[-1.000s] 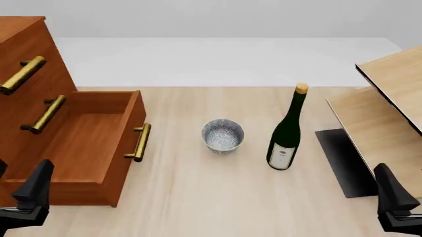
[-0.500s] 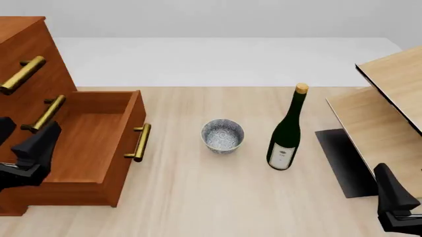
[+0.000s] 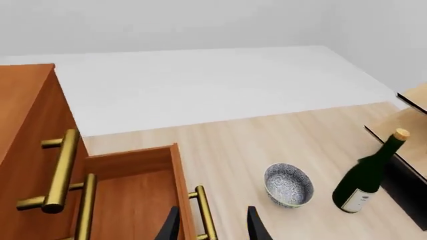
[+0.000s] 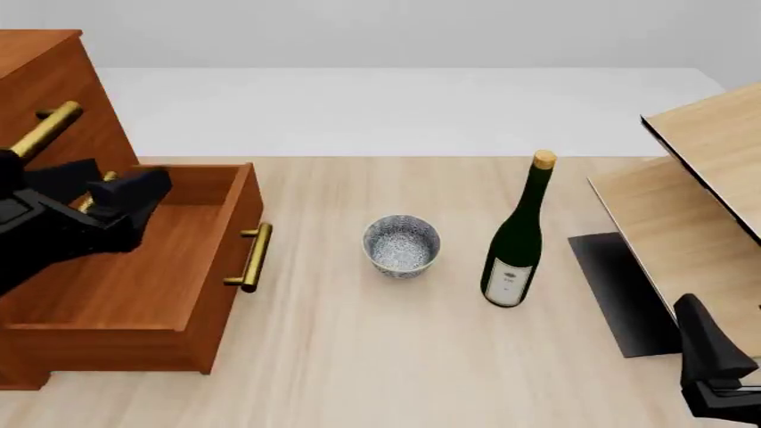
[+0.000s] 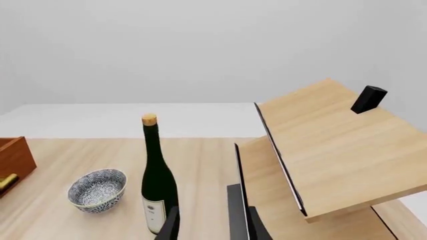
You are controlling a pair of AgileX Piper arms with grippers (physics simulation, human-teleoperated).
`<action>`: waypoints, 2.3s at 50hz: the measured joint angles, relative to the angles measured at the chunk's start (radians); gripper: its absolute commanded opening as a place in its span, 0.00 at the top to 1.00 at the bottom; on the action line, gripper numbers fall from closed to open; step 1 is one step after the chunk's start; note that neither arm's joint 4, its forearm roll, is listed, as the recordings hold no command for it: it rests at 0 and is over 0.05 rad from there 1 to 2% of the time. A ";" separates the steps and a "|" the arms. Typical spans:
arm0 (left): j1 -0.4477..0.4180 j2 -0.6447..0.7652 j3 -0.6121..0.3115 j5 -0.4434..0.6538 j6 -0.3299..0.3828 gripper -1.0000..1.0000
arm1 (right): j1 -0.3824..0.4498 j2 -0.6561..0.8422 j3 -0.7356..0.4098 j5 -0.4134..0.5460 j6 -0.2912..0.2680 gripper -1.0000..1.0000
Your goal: Close the bottom drawer of the cabinet and open the top drawer.
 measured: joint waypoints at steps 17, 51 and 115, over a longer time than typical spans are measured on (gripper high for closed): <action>-0.085 0.156 -0.110 0.167 -0.048 0.00 | -0.002 -0.004 -0.001 0.002 0.006 0.00; -0.202 0.236 -0.132 0.315 -0.264 0.00 | -0.006 -0.008 0.000 0.003 0.010 0.00; -0.293 0.301 0.048 0.271 -0.544 0.00 | -0.008 0.024 -0.002 -0.027 0.023 0.00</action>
